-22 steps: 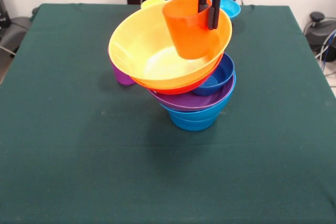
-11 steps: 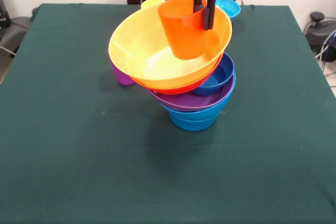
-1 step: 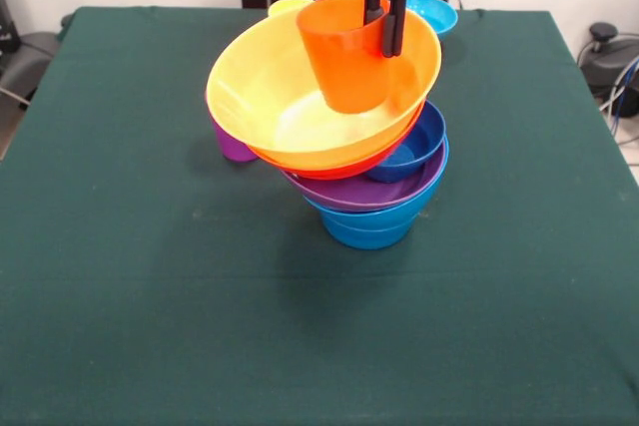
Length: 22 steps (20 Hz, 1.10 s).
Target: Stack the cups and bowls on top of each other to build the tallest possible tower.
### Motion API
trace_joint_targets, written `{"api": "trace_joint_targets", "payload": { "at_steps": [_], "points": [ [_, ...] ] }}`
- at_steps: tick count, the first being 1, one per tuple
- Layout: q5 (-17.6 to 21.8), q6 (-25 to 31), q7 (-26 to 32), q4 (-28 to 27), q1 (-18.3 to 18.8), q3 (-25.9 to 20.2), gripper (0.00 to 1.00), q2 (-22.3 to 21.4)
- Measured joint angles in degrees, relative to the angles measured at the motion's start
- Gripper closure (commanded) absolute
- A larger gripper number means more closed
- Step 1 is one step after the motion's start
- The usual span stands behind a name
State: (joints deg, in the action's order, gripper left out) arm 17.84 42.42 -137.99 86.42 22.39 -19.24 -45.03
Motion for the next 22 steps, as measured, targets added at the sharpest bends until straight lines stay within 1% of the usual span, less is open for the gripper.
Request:
{"api": "trace_joint_targets", "payload": {
  "at_steps": [14,19,20,22],
  "points": [
    [0.0,0.0,0.0,-0.2,0.0,0.0,1.00,0.0],
    [1.0,0.0,0.0,-0.2,0.0,0.0,1.00,0.0],
    [1.2,0.0,0.0,-0.2,0.0,0.0,0.00,0.0],
    [1.6,0.0,0.0,-0.2,0.0,0.0,0.00,0.0]
  ]
}}
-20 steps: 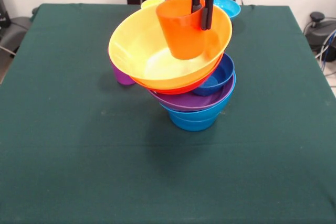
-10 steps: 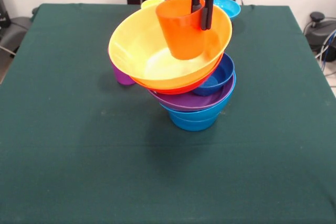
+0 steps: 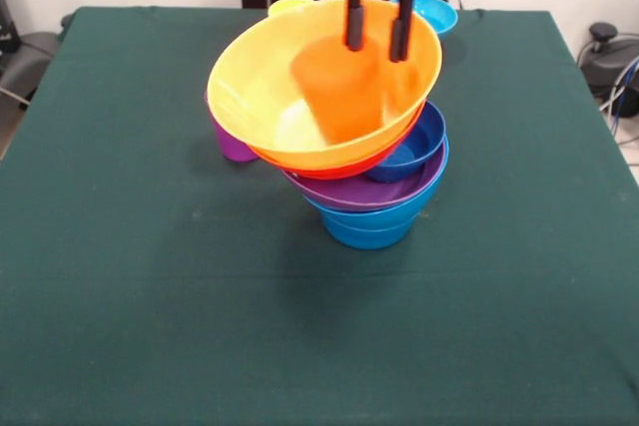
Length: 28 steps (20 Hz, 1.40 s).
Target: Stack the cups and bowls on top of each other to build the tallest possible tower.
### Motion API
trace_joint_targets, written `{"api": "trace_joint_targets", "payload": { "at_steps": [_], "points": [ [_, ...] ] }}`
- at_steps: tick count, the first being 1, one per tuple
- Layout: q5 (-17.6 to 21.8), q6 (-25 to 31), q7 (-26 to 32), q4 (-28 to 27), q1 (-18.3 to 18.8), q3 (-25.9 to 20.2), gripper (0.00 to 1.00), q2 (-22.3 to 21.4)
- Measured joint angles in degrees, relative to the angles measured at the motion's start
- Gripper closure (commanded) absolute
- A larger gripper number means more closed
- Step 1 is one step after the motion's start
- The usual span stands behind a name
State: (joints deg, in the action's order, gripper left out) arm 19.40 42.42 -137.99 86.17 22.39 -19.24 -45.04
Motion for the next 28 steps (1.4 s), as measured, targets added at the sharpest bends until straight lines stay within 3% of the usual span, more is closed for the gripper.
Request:
{"api": "trace_joint_targets", "payload": {
  "at_steps": [28],
  "points": [
    [1.2,0.0,0.0,-2.7,0.0,0.0,0.00,-0.1]
  ]
}}
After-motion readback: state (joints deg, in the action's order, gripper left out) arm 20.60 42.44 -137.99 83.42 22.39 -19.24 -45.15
